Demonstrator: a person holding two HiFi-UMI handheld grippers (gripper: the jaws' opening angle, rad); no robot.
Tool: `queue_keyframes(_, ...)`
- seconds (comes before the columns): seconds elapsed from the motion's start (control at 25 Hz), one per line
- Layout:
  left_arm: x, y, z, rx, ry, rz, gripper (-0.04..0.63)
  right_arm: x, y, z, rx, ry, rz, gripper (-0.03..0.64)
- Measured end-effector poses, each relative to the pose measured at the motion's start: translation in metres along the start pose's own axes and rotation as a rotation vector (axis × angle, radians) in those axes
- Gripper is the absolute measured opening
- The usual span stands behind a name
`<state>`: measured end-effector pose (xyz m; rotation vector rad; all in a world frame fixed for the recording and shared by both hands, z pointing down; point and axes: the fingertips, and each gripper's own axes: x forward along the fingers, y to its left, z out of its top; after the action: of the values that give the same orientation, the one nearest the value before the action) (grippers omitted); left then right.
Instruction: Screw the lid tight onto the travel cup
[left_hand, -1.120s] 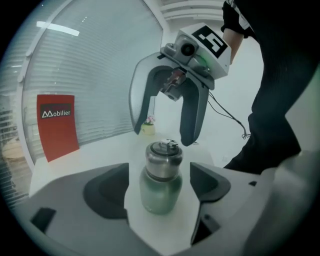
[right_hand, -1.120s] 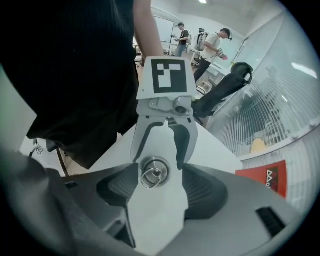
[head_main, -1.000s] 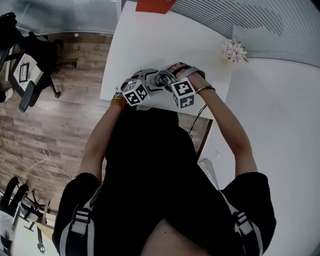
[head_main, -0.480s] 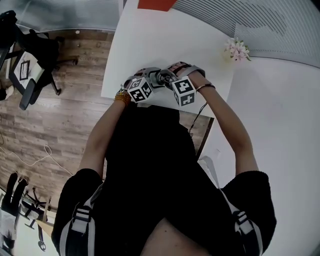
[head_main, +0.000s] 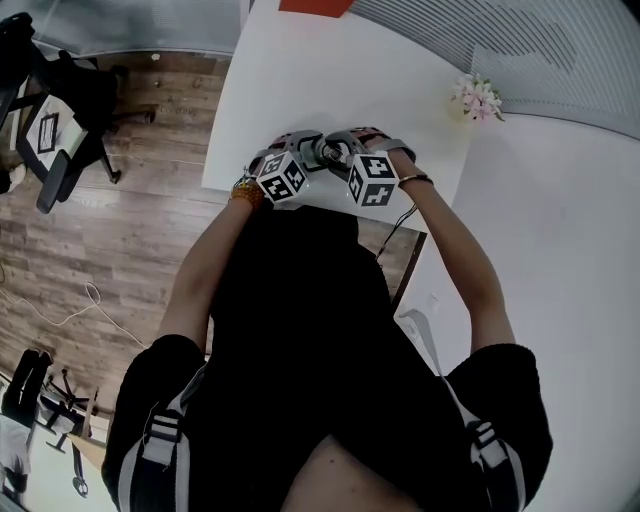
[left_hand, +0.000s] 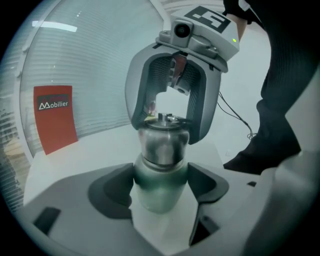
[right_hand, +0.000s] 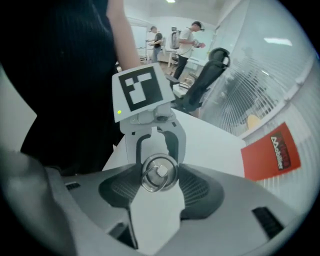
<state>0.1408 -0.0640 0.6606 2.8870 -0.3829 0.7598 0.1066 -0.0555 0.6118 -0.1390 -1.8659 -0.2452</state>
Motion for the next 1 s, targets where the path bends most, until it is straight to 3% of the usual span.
queue_keyframes(0.2,-0.001,0.001,-0.002,-0.06,-0.011,0.059,0.344,0.0,-0.006,-0.004,0.319,-0.025,-0.061,0.233)
queue_keyframes(0.4,-0.002,0.002,-0.002,-0.073,-0.018,0.069,0.345,-0.001,-0.011,-0.006,0.595,0.0,-0.141,0.235)
queue_keyframes(0.52,-0.002,0.002,-0.003,-0.08,-0.021,0.079,0.344,-0.001,-0.009,-0.001,0.656,-0.009,-0.141,0.252)
queue_keyframes(0.6,-0.001,0.001,-0.003,-0.077,-0.019,0.067,0.345,-0.004,-0.006,0.008,0.553,-0.061,-0.112,0.329)
queue_keyframes(0.64,-0.002,0.001,-0.003,-0.07,-0.017,0.055,0.345,-0.006,-0.004,0.011,0.454,-0.084,-0.102,0.334)
queue_keyframes(0.72,-0.002,0.0,-0.004,-0.044,-0.014,0.02,0.345,-0.011,-0.001,0.012,0.186,-0.091,-0.084,0.334)
queue_keyframes(0.84,-0.001,0.0,-0.004,0.019,0.0,-0.07,0.344,-0.008,0.006,-0.004,-0.227,0.007,-0.038,0.334)
queue_keyframes(0.92,0.001,-0.001,-0.003,0.068,0.024,-0.146,0.344,-0.006,0.004,-0.008,-0.362,0.041,-0.019,0.334)
queue_keyframes(1.0,0.003,-0.002,-0.003,0.113,0.055,-0.216,0.344,-0.004,0.003,-0.004,-0.4,0.037,0.006,0.333)
